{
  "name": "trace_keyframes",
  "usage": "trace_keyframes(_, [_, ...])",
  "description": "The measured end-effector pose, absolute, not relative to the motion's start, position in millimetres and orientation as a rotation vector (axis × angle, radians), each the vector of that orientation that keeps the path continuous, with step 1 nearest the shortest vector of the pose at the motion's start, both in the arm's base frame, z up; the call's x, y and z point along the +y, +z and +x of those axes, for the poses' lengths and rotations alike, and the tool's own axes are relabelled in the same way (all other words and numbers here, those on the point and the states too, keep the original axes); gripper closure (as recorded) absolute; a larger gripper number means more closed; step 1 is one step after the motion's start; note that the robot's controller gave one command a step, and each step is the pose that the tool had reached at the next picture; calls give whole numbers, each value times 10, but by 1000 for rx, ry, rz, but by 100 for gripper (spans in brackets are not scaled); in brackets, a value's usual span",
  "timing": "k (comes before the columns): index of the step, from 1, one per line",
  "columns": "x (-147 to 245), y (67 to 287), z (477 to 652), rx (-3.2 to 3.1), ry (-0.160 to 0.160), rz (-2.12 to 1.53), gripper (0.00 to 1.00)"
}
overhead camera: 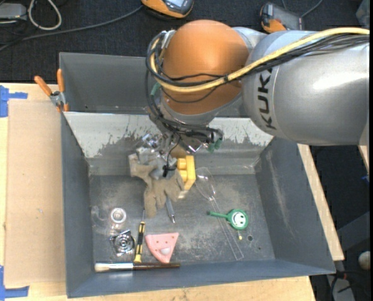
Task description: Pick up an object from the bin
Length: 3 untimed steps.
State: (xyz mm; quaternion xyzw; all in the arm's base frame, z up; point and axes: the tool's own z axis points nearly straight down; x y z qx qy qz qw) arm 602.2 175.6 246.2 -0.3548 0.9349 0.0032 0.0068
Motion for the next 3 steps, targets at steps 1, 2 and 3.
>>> trace_keyframes(1, [1767, 2541, 5974, 2945, 12, -1067, 100])
trace_keyframes(2, [1732, 1904, 5714, 2900, 15, -1204, 100])
trace_keyframes(3, [1602, 2050, 6002, 2874, 10, -1217, 100])
